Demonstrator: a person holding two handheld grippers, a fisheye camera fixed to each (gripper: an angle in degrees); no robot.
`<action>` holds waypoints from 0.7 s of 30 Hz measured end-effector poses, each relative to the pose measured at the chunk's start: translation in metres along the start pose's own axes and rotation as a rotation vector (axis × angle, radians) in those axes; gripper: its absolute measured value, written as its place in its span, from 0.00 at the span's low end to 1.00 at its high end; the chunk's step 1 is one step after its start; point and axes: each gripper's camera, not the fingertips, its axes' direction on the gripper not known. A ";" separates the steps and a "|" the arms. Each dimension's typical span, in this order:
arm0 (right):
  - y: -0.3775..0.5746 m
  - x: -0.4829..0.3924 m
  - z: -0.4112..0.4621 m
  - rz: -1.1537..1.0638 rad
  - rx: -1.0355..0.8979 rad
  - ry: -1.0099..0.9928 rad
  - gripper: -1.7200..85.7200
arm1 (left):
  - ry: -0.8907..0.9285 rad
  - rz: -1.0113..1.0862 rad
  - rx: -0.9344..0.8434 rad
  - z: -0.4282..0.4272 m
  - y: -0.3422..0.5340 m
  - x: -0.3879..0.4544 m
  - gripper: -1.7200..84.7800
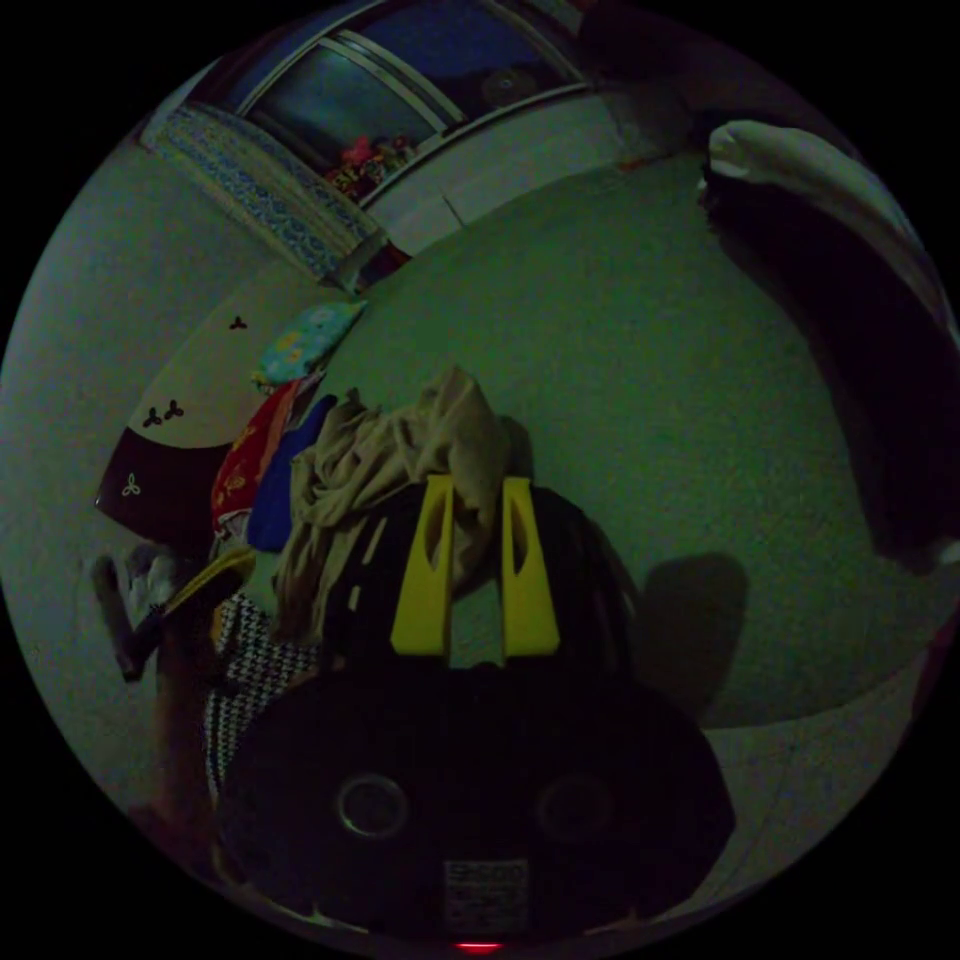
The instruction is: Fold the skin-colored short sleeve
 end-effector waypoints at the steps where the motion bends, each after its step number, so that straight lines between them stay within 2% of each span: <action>1: 0.000 0.001 -0.001 0.000 0.000 -0.002 0.10 | 0.023 -0.006 -0.007 0.010 -0.014 0.001 0.18; 10: -0.005 0.010 -0.011 -0.018 -0.013 -0.032 0.09 | 0.029 -0.026 -0.202 0.085 -0.095 0.011 0.15; 14: -0.007 0.013 -0.017 -0.024 -0.010 -0.039 0.08 | 0.005 -0.016 -0.109 0.076 -0.121 0.026 0.09; 21: -0.008 0.014 -0.033 -0.024 0.052 0.030 0.04 | 0.073 0.060 0.023 0.055 -0.201 0.059 0.08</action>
